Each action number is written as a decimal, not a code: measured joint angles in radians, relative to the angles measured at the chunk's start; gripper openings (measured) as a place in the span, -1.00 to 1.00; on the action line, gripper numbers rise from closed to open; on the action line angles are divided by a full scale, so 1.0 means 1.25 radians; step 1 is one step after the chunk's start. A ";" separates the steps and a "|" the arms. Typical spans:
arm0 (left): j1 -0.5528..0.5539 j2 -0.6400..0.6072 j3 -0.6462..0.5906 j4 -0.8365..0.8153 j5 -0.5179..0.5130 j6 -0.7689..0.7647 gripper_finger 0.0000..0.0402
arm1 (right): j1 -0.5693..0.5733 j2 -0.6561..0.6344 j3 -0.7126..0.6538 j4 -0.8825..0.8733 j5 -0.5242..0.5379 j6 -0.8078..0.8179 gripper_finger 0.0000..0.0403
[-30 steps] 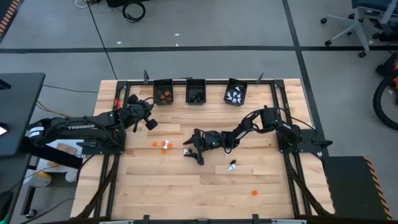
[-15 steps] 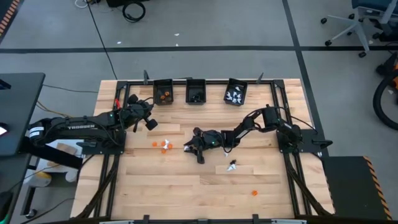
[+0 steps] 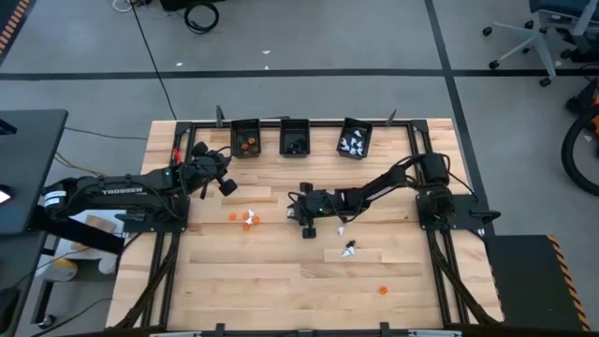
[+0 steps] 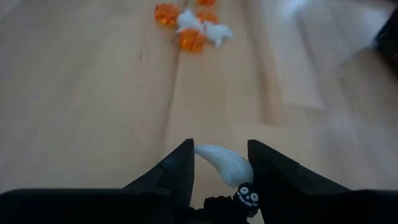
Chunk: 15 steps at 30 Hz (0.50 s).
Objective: Sort Halloween decoration
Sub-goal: Put the white ghost toy into the right black basket
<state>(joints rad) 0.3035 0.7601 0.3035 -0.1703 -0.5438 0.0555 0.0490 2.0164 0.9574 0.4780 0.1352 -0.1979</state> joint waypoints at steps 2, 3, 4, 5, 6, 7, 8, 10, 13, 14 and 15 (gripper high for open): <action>0.000 0.000 0.000 0.000 0.000 0.000 -1.00 | 0.006 -0.016 0.001 -0.034 0.015 -0.032 -0.27; 0.000 0.000 0.000 0.000 0.000 0.000 -1.00 | 0.008 -0.022 0.001 -0.048 0.026 -0.049 -0.27; 0.000 0.000 0.000 0.000 0.000 0.000 -1.00 | 0.010 -0.027 0.001 -0.059 0.039 -0.060 -0.26; 0.000 0.000 0.000 0.000 0.000 0.000 -1.00 | 0.012 -0.031 0.001 -0.075 0.054 -0.072 -0.26; 0.000 0.000 0.000 0.000 0.000 0.000 -1.00 | 0.012 -0.032 0.001 -0.085 0.075 -0.078 -0.26; 0.000 0.000 0.000 0.000 0.000 0.000 -1.00 | 0.012 -0.032 0.001 -0.098 0.098 -0.078 -0.26; 0.000 0.000 0.000 0.000 0.000 0.000 -1.00 | 0.012 -0.032 0.001 -0.114 0.122 -0.077 -0.26; 0.000 0.000 0.000 0.000 0.000 0.000 -1.00 | 0.011 -0.032 0.001 -0.136 0.157 -0.073 -0.26; 0.000 0.000 0.000 0.000 0.000 0.000 -1.00 | 0.018 -0.032 0.001 -0.180 0.230 -0.074 -0.26; 0.000 0.000 0.000 0.000 0.000 0.000 -1.00 | 0.023 -0.032 0.001 -0.189 0.252 -0.077 -0.26; 0.000 0.000 0.000 0.000 0.000 0.000 -1.00 | 0.027 -0.032 0.002 -0.197 0.270 -0.082 -0.26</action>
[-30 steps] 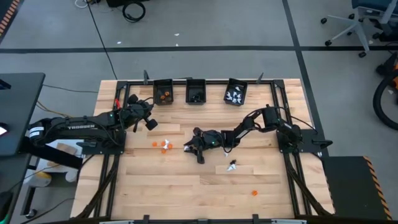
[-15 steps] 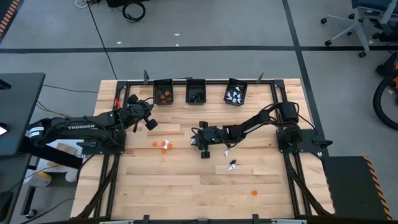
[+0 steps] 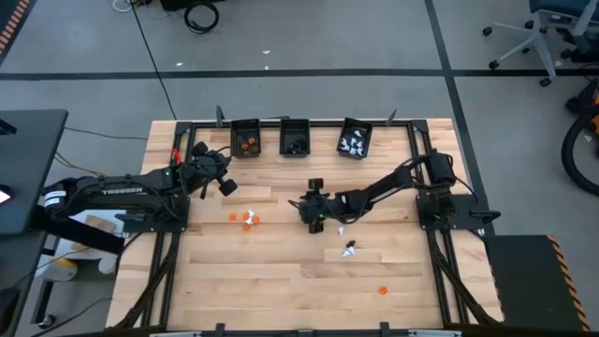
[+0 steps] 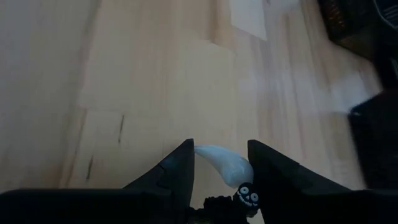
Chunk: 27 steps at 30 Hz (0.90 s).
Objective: Sort Halloween decoration
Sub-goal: Put the white ghost toy into the right black basket
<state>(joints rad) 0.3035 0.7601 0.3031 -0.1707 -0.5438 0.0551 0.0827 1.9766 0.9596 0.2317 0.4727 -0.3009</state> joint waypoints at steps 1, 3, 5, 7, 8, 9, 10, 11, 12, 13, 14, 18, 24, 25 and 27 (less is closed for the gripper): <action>0.000 0.000 0.000 0.000 0.000 0.000 -1.00 | 0.003 0.000 0.000 -0.006 0.011 -0.004 -0.26; 0.000 0.000 0.000 0.000 0.000 0.000 -1.00 | 0.007 0.000 0.000 -0.010 0.021 -0.001 -0.26; 0.000 0.000 0.000 0.000 0.000 0.000 -1.00 | 0.007 0.000 0.000 -0.011 0.021 0.017 -0.25; 0.000 0.000 0.000 0.000 0.000 0.000 -1.00 | 0.006 0.000 0.001 -0.013 0.015 0.045 -0.23; 0.000 0.000 0.000 0.000 0.000 0.000 -1.00 | 0.003 0.000 0.001 -0.016 0.005 0.058 -0.21; 0.000 0.000 0.000 0.000 0.000 0.000 -1.00 | -0.001 0.000 0.001 -0.019 -0.005 0.074 -0.19; 0.000 0.000 0.000 0.000 0.000 0.000 -1.00 | -0.005 -0.001 0.002 -0.021 -0.015 0.090 -0.16; 0.000 0.000 0.000 0.000 0.000 0.000 -1.00 | -0.008 -0.002 0.002 -0.025 -0.027 0.100 -0.13; 0.000 0.000 0.000 0.000 0.000 0.000 -1.00 | -0.011 -0.003 0.003 -0.030 -0.038 0.109 -0.10; 0.000 0.000 0.000 0.000 0.000 0.000 -1.00 | -0.014 -0.003 0.003 -0.033 -0.043 0.116 -0.07; 0.000 0.000 0.000 0.000 0.000 0.000 -1.00 | -0.015 -0.003 0.003 -0.035 -0.044 0.118 -0.04; 0.000 0.000 0.000 0.000 0.000 0.000 -1.00 | -0.017 -0.003 0.003 -0.039 -0.045 0.119 -0.01; 0.000 0.000 0.000 0.000 0.000 0.000 -1.00 | -0.022 -0.003 0.004 -0.043 -0.056 0.131 -0.04; 0.000 0.000 0.000 0.000 0.000 0.000 -1.00 | -0.025 -0.003 0.003 -0.043 -0.061 0.142 -0.05; 0.000 0.000 0.000 0.000 0.000 -0.001 -1.00 | -0.035 -0.003 0.003 -0.037 -0.074 0.168 -0.05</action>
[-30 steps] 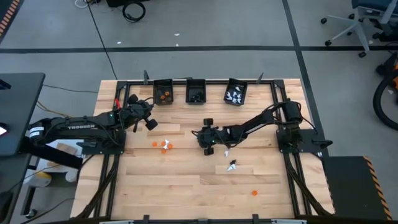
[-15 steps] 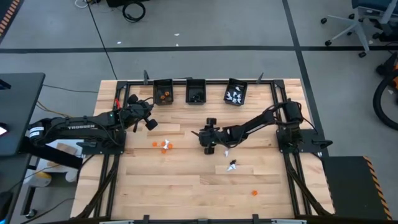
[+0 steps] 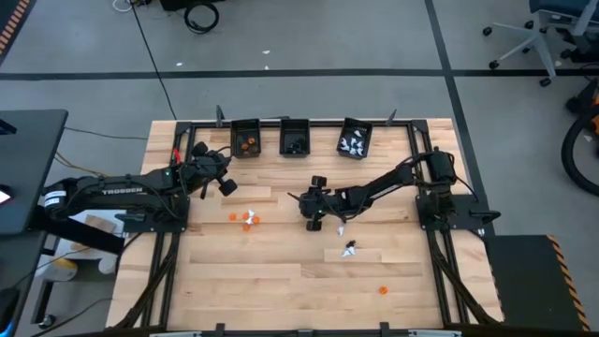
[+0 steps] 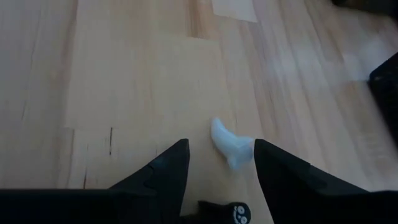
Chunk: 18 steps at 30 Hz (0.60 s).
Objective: Sort Halloween decoration
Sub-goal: Put the white ghost toy into the right black basket
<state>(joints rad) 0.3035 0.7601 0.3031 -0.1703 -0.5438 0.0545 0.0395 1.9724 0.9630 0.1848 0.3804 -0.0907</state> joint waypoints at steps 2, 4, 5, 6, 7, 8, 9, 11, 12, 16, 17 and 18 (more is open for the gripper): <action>0.000 0.000 0.000 0.000 0.000 0.000 -1.00 | -0.014 0.000 0.000 0.011 -0.033 0.016 -0.05; 0.000 0.000 0.000 0.000 0.000 0.000 -1.00 | -0.024 0.001 0.000 0.018 -0.051 0.028 -0.04; 0.000 0.000 0.000 0.000 0.000 0.000 -1.00 | -0.029 0.001 0.000 0.020 -0.055 0.029 -0.03; 0.000 0.000 0.000 0.000 0.000 0.000 -1.00 | -0.033 0.001 -0.001 0.023 -0.061 0.030 -0.02; 0.000 0.000 0.000 0.000 0.000 0.000 -1.00 | -0.037 0.001 -0.001 0.026 -0.066 0.031 -0.02; 0.000 0.000 0.000 0.000 0.000 0.000 -1.00 | -0.041 0.002 -0.001 0.029 -0.074 0.031 -0.01; 0.000 0.000 0.000 0.000 0.000 0.000 -1.00 | -0.046 0.002 -0.001 0.032 -0.088 0.031 -0.01; 0.000 0.000 0.000 0.000 0.000 0.000 -1.00 | -0.059 0.002 -0.001 0.035 -0.122 0.043 -0.01; 0.000 0.000 0.000 0.000 0.000 0.000 -1.00 | -0.066 0.002 -0.001 0.035 -0.140 0.052 -0.02; 0.000 0.000 0.000 0.000 0.000 0.000 -1.00 | -0.091 0.002 -0.001 0.032 -0.204 0.080 -0.09; 0.000 0.000 0.000 0.000 0.000 0.000 -1.00 | -0.094 0.002 -0.001 0.031 -0.210 0.082 -0.13; 0.000 0.000 0.000 0.000 0.000 0.000 -1.00 | -0.097 0.002 -0.001 0.030 -0.213 0.084 -0.16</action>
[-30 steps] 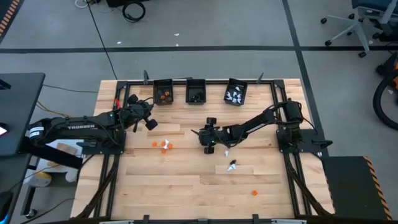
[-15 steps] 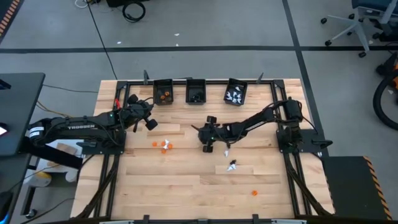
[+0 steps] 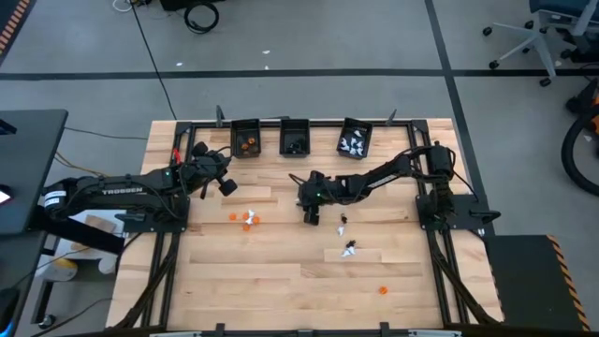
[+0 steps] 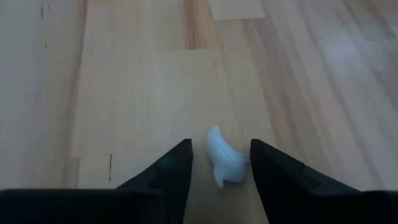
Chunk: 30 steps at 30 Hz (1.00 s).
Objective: Sort Halloween decoration
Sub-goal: Put the white ghost toy into the right black basket
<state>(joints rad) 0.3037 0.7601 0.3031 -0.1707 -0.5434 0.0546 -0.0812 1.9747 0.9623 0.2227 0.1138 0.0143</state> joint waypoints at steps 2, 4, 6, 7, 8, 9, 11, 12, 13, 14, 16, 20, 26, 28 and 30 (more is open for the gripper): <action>0.000 0.000 0.000 0.000 0.000 0.000 -1.00 | -0.004 0.000 0.000 -0.003 -0.007 0.002 -0.25; 0.000 0.000 0.000 0.000 0.000 0.000 -1.00 | -0.008 0.000 0.001 -0.005 -0.021 0.000 -0.34; 0.000 0.000 0.000 0.000 0.000 0.000 -1.00 | -0.008 0.000 0.001 -0.007 -0.028 -0.004 -0.44; 0.000 0.000 0.000 0.000 0.000 0.000 -1.00 | -0.008 0.000 0.001 -0.008 -0.029 -0.006 -0.49; 0.000 0.000 0.000 0.000 0.000 0.000 -1.00 | -0.009 -0.001 0.001 -0.008 -0.028 -0.007 -0.53; 0.000 0.000 0.000 0.000 0.000 0.000 -1.00 | -0.009 -0.004 0.001 -0.011 -0.025 -0.008 -0.57; 0.000 0.000 0.000 0.000 0.000 0.000 -1.00 | -0.011 -0.013 -0.001 -0.021 -0.017 -0.010 -0.62; 0.000 0.000 0.000 0.000 0.000 0.000 -1.00 | -0.012 -0.019 -0.001 -0.032 -0.012 -0.010 -0.63; 0.000 0.000 0.000 0.000 0.000 0.000 -1.00 | -0.012 -0.026 -0.002 -0.041 -0.008 -0.010 -0.63; 0.000 0.000 0.000 0.000 0.000 0.000 -1.00 | -0.013 -0.034 -0.002 -0.054 -0.002 -0.009 -0.63; 0.000 0.000 0.000 0.000 0.000 0.000 -1.00 | -0.016 -0.049 -0.004 -0.082 0.006 -0.009 -0.63; 0.000 0.000 0.000 0.000 0.000 0.000 -1.00 | -0.023 -0.074 -0.004 -0.123 0.016 -0.006 -0.63; 0.000 0.000 0.000 0.000 0.000 0.000 -1.00 | -0.040 -0.097 -0.004 -0.158 0.021 0.016 -0.63; 0.000 0.000 0.000 0.000 0.000 0.000 -1.00 | -0.047 -0.105 -0.003 -0.174 0.021 0.022 -0.63; 0.000 0.000 0.000 0.000 0.000 0.000 -1.00 | -0.053 -0.113 -0.002 -0.196 0.030 0.026 -0.63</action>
<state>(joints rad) 0.3037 0.7601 0.3031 -0.1711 -0.5434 0.0545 -0.1481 1.8338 0.9592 -0.0225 0.1517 0.0463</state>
